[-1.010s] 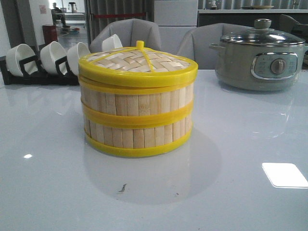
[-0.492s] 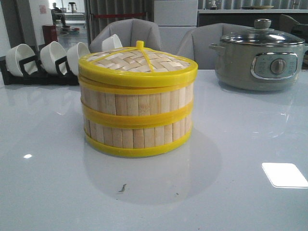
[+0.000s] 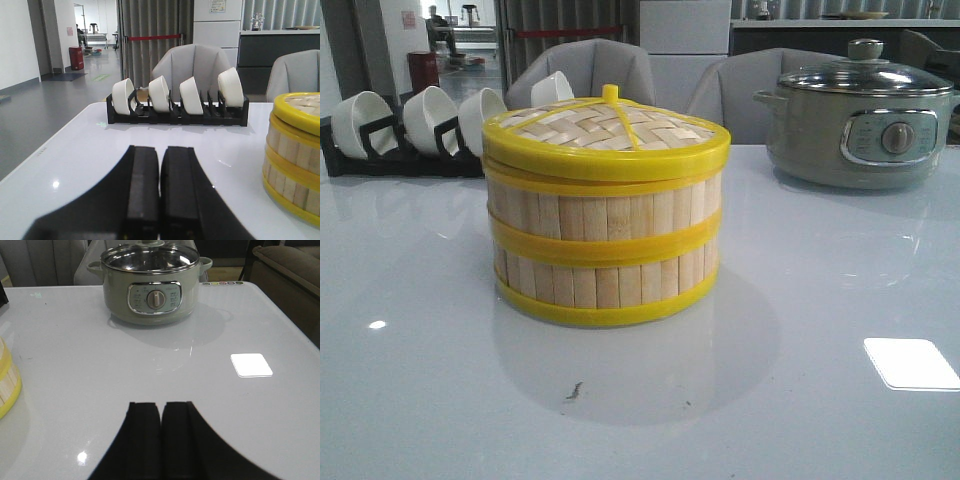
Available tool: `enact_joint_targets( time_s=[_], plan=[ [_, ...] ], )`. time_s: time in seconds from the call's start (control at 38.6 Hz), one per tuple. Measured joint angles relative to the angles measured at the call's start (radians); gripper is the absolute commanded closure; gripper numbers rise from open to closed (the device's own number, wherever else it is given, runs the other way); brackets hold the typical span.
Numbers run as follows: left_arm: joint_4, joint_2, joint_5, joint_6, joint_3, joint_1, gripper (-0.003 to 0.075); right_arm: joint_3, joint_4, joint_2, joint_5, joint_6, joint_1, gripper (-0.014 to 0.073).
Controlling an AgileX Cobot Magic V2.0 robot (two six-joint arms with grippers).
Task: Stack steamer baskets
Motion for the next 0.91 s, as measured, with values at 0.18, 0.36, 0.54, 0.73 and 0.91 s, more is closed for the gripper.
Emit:
enact_joint_targets(
  time_s=[0.18, 0.36, 0.54, 0.73, 0.91],
  plan=[
    [0.000, -0.005, 0.018, 0.000, 0.000, 0.000, 0.0633, 0.000, 0.000, 0.000, 0.000, 0.000, 0.000, 0.0545],
    [0.000, -0.005, 0.031, 0.000, 0.000, 0.000, 0.0632, 0.000, 0.000, 0.000, 0.002, 0.000, 0.000, 0.0545],
    [0.008, -0.005, 0.031, 0.000, 0.000, 0.000, 0.0633, 0.000, 0.000, 0.000, 0.002, 0.000, 0.000, 0.0545],
    [0.008, -0.005, 0.033, 0.002, 0.000, 0.000, 0.0633, 0.000, 0.000, 0.000, 0.002, 0.000, 0.000, 0.0545],
    [0.010, -0.005, 0.033, 0.004, 0.000, 0.000, 0.0633, 0.000, 0.000, 0.000, 0.002, 0.000, 0.000, 0.0545]
  ],
)
